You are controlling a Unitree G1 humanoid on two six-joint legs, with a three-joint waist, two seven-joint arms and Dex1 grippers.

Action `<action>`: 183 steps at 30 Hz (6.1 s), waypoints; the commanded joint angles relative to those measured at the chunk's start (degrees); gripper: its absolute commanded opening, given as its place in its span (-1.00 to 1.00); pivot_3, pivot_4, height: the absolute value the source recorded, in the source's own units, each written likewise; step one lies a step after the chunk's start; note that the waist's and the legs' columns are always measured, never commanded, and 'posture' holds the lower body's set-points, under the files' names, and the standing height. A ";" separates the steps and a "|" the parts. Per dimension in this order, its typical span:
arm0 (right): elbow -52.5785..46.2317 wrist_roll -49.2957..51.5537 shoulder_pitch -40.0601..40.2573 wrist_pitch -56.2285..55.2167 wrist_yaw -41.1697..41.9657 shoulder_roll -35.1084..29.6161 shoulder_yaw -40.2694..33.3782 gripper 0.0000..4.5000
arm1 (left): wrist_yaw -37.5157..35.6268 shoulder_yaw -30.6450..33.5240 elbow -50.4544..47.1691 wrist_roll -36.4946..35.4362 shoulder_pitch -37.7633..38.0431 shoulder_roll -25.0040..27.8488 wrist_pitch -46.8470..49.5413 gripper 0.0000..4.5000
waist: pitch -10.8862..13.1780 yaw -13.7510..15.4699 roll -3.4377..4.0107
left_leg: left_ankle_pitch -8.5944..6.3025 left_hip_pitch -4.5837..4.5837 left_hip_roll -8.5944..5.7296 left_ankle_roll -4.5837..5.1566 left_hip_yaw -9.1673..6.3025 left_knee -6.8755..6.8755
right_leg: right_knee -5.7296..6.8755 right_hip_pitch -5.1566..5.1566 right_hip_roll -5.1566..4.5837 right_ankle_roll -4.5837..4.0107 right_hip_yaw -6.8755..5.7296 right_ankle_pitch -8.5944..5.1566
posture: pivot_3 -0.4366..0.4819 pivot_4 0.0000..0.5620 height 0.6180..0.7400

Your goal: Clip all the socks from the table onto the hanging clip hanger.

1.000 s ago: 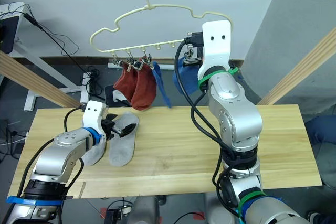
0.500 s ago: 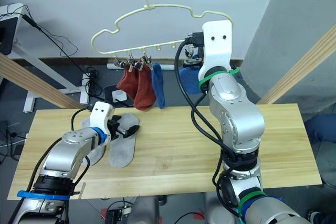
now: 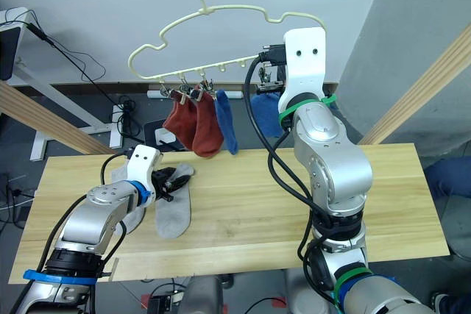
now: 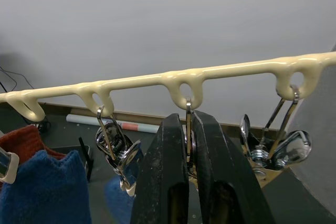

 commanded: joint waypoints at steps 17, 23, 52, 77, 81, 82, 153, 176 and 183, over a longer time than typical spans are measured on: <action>-2.38 1.58 -3.13 7.92 0.91 2.25 -4.09 -1.00 | -7.58 0.02 -15.14 -13.10 2.01 -6.09 10.26 -1.00 | 0.09 0.08 0.02 | 0.00 -0.06 -0.04 0.00 -0.02 -0.02 | -0.06 0.00 -0.07 0.00 -0.03 0.00 | -0.73 0.58 1.00; -2.11 2.63 -6.11 14.49 1.96 1.96 -5.76 -1.00 | -5.28 -1.34 -19.19 -18.60 -7.99 -13.63 15.04 -1.00 | 0.13 0.07 0.02 | 0.00 -0.08 -0.07 0.00 -0.08 0.01 | -0.06 0.03 -0.01 0.01 -0.08 0.00 | -0.74 0.57 1.00; -2.02 1.70 -12.10 19.10 1.29 2.91 -7.16 -1.00 | 3.34 -2.13 -6.88 -14.72 -24.80 -27.93 2.89 -1.00 | 0.17 -1.52 0.00 | 0.00 -0.12 -0.10 0.01 -0.07 0.01 | -0.12 0.06 0.01 0.04 -0.06 -0.01 | -0.80 0.52 1.00; -1.10 2.46 -10.83 18.24 2.58 1.72 -8.53 -1.00 | 6.03 1.73 -6.64 -17.89 -27.59 -30.58 4.12 -1.00 | 0.17 -1.47 -0.01 | 0.00 -0.14 -0.10 0.01 -0.07 0.01 | -0.13 0.06 0.00 0.05 -0.07 -0.02 | -0.78 0.53 1.00; -0.80 2.98 -10.60 18.22 3.43 1.57 -9.27 -0.62 | 6.10 1.45 -6.78 -18.11 -27.57 -30.54 4.39 -1.00 | 0.17 -1.47 -0.01 | 0.00 -0.14 -0.10 0.01 -0.07 0.01 | -0.14 0.06 0.01 0.05 -0.08 -0.02 | -0.78 0.53 1.00; -0.80 2.71 -10.61 18.20 3.23 1.67 -9.25 -0.45 | 6.13 1.48 -6.78 -18.17 -27.55 -30.52 4.49 -1.00 | 0.17 -1.50 -0.01 | 0.00 -0.14 -0.10 0.01 -0.07 0.00 | -0.14 0.06 0.01 0.05 -0.07 -0.02 | -0.78 0.53 1.00; -20.05 9.79 12.06 12.59 8.60 -9.46 -6.28 0.41 | -13.89 17.17 -35.21 -45.95 -11.86 10.11 5.67 0.22 | -1.17 -0.37 -0.54 | 0.30 -0.11 -0.06 -0.48 -0.18 0.04 | 0.09 0.02 0.04 0.01 -0.14 0.05 | -0.58 0.08 1.00; -10.14 7.87 5.88 7.53 6.38 -7.20 -6.26 -0.12 | -11.98 14.99 -34.97 -44.96 -12.11 10.10 5.14 0.24 | -1.16 -0.07 -0.54 | 0.30 -0.11 -0.06 -0.45 -0.24 0.41 | 0.53 0.03 0.03 -0.07 -0.18 0.11 | -0.52 0.14 1.00; -7.43 7.46 4.39 5.75 5.54 -6.50 -6.28 -0.12 | -10.96 15.27 -35.45 -45.61 -11.91 10.36 5.54 0.24 | -1.16 0.06 -0.54 | 0.29 -0.10 -0.06 -0.44 -0.28 0.87 | 0.95 0.03 0.06 -0.06 -0.16 0.10 | -0.50 0.17 1.00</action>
